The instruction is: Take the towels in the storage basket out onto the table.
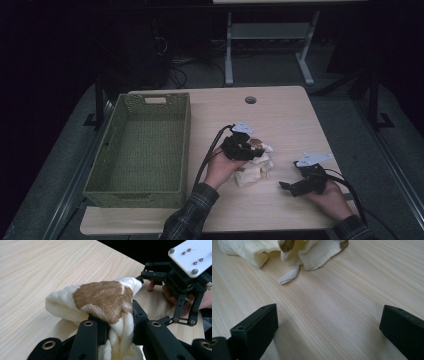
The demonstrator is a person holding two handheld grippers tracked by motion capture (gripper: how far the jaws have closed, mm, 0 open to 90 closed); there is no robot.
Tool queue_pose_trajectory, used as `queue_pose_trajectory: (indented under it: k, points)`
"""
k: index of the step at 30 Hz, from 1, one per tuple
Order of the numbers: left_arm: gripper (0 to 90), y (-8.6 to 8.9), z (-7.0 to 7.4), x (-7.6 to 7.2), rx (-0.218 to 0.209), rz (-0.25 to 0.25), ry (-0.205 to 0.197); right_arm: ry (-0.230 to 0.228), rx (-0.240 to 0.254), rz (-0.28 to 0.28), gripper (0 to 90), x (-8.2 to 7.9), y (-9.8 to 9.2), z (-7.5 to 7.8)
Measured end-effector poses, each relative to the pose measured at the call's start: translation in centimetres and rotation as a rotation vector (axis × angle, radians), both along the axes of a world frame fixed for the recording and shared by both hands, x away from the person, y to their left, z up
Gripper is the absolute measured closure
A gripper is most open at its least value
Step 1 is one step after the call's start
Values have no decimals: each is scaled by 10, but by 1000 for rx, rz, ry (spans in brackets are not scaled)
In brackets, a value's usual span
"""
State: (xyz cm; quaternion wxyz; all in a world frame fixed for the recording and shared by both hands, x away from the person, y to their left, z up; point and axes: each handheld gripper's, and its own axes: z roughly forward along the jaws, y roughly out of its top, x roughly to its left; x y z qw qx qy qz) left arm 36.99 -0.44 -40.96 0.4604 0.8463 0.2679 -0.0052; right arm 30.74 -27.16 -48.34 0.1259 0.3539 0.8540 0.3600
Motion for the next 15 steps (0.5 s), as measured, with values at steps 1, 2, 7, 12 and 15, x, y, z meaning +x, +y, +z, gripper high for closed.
queue_pose_trajectory:
  k: [1, 2, 7, 12, 15]
  points:
    - [685, 0, -1, 1, 7, -2, 4, 0, 0, 0, 14, 0, 0, 0]
    - [666, 1, -4, 2, 15, 0, 8, 1, 0, -1, 14, 0, 0, 0]
    - [461, 0, -8, 3, 53, 23, -9, 1, 2, -4, 14, -1, 0, 0]
    - [298, 1, -4, 0, 86, 41, -33, 1, 2, -4, 14, -1, 0, 0]
    - [278, 4, 1, -3, 81, 72, -39, 1, 2, -3, 14, 0, 0, 0]
